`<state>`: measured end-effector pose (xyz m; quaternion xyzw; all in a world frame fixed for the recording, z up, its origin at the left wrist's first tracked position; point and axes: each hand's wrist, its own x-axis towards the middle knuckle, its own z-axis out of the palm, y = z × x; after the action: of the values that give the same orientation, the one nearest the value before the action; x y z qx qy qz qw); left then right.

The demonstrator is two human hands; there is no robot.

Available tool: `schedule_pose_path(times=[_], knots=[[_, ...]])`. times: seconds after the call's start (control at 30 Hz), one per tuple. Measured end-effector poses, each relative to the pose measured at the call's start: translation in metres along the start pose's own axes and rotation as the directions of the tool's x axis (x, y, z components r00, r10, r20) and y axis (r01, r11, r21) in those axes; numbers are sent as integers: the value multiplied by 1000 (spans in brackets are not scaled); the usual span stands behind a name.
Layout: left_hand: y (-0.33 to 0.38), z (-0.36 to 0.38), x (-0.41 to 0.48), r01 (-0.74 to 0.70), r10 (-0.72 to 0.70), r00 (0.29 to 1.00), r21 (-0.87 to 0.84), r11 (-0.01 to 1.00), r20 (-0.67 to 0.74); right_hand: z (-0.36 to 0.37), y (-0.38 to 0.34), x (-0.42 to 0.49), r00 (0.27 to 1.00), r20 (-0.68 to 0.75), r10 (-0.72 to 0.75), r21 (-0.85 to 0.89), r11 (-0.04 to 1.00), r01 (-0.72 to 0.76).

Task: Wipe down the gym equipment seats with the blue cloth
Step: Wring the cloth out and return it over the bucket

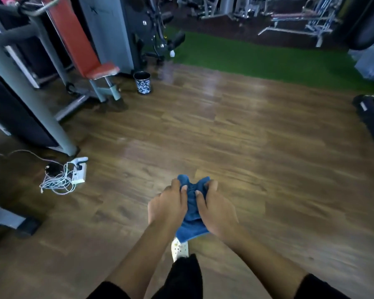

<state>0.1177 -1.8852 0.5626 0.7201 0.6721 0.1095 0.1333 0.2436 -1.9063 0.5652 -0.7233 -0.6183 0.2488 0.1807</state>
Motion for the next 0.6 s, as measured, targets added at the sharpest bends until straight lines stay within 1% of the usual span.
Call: schedule_pose_path(times=[0.07, 0.13, 0.2, 0.3, 0.47, 0.6], knots=[[0, 2, 57, -10, 11, 1000, 40, 999, -12, -4, -6, 55, 1000, 2, 6, -6, 1000, -6], [1, -1, 116, -22, 21, 1000, 120, 992, 8, -10, -14, 114, 1000, 2, 28, -20, 999, -28], [4, -6, 173, -51, 48, 999, 165, 985, 17, -19, -24, 171, 1000, -1, 30, -36, 999, -30], [7, -15, 268, -57, 57, 998, 136, 989, 5, -35, -39, 263, 1000, -17, 22, -43, 999, -22], [9, -13, 397, -41, 42, 999, 89, 995, -6, -46, -51, 393, 1000, -8, 30, -25, 999, -30], [7, -2, 521, 3, -3, 1000, 106, 994, -3, -47, -54, 521, 1000, 29, 7, -24, 1000, -6]])
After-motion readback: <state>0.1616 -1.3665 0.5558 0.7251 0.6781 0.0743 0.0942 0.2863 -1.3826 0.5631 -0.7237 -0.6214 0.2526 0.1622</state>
